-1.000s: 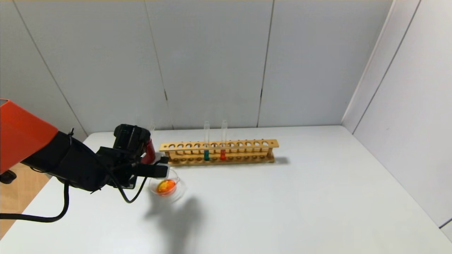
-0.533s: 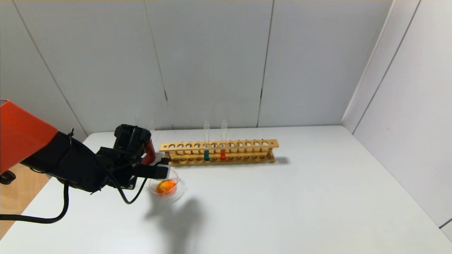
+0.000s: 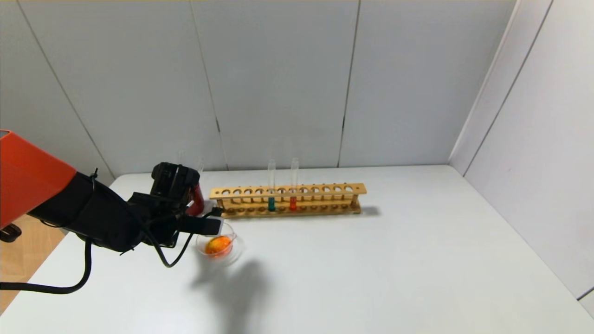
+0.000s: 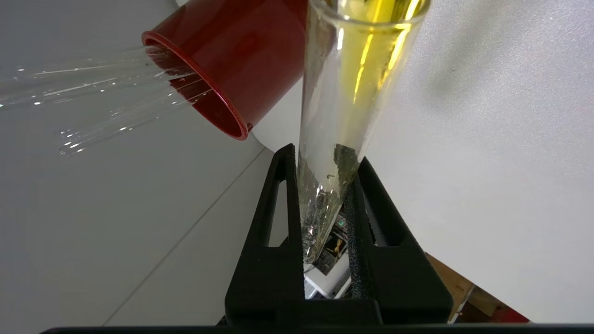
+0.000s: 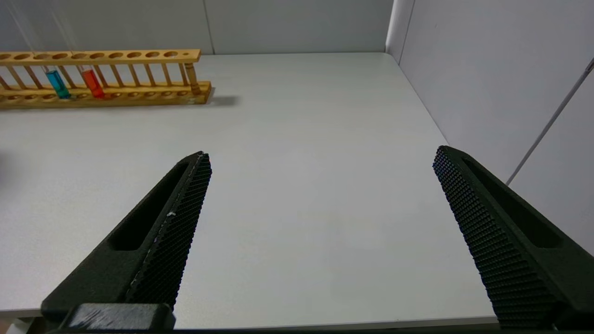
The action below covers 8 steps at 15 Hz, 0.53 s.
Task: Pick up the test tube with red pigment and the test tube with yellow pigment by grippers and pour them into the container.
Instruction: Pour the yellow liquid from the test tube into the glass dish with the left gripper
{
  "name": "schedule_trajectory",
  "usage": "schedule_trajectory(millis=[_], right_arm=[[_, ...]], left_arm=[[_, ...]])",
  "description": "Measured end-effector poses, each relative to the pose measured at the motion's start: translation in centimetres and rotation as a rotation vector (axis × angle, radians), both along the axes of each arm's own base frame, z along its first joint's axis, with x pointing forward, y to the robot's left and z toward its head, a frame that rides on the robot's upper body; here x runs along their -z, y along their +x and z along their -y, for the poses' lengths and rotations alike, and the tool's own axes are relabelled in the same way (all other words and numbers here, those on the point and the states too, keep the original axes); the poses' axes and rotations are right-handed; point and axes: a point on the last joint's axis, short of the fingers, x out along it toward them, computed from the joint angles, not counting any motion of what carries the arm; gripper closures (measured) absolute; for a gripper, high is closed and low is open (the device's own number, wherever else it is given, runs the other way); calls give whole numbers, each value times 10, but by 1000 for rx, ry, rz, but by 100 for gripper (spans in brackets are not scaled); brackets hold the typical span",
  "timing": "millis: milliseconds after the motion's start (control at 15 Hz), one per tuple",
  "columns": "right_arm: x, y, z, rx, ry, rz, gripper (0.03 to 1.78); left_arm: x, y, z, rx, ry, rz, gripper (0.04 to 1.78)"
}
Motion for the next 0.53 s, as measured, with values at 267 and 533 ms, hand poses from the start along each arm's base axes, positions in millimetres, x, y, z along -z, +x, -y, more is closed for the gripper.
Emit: schedule_trajectory(millis=[267, 533], right_arm=[[0, 0, 0, 0, 0, 0, 6], [0, 0, 0, 1, 0, 0, 6]], left_arm=[[-1, -1, 6, 21, 43, -4, 151], [-2, -1, 13, 34, 91, -2, 151]])
